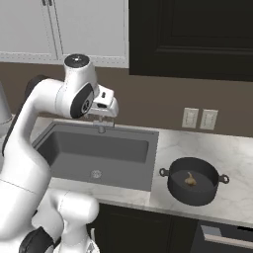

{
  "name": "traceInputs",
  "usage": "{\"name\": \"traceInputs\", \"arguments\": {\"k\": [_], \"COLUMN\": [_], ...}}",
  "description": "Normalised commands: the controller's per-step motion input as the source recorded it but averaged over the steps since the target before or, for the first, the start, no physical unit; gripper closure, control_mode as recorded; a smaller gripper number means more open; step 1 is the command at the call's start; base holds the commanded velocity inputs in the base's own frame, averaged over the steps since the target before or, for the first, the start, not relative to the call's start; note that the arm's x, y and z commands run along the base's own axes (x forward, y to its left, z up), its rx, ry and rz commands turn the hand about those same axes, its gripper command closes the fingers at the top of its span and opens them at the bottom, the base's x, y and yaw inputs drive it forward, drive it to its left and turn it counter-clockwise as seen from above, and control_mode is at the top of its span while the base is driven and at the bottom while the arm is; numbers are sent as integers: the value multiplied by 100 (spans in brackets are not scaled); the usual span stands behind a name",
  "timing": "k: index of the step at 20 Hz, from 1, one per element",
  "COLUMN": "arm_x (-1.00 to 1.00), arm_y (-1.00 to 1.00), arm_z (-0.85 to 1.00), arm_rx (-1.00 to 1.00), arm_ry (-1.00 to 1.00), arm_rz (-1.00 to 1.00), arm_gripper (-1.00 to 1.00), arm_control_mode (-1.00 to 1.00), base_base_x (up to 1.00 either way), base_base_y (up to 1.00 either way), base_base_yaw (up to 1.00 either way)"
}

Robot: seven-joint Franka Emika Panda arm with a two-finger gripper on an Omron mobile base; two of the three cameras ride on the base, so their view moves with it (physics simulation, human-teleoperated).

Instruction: Dump the garlic from the pot into the sink. Then turn on the water and wash the garlic. Then turn off the water and put the garlic back in the pot.

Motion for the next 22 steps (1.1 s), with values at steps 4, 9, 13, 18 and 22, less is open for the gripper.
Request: {"name": "traceInputs", "arguments": {"k": [4,9,13,18,22], "arm_x": [-26,-13,-1,0,0], "arm_y": [-60,-61,-56,-55,-55], "arm_z": [0,-3,-6,-10,-22], "arm_rx": [0,0,0,0,0], "arm_ry": [-5,0,0,1,7], "arm_rz": [-2,-5,-3,-3,-3], "arm_gripper": [-100,-100,-100,-100,-100], "arm_control_mode": [-100,-100,-100,-100,-100], "base_base_x": [0,0,0,0,0], "base_base_y": [0,0,0,0,0], "base_base_yaw": [0,0,0,0,0]}}
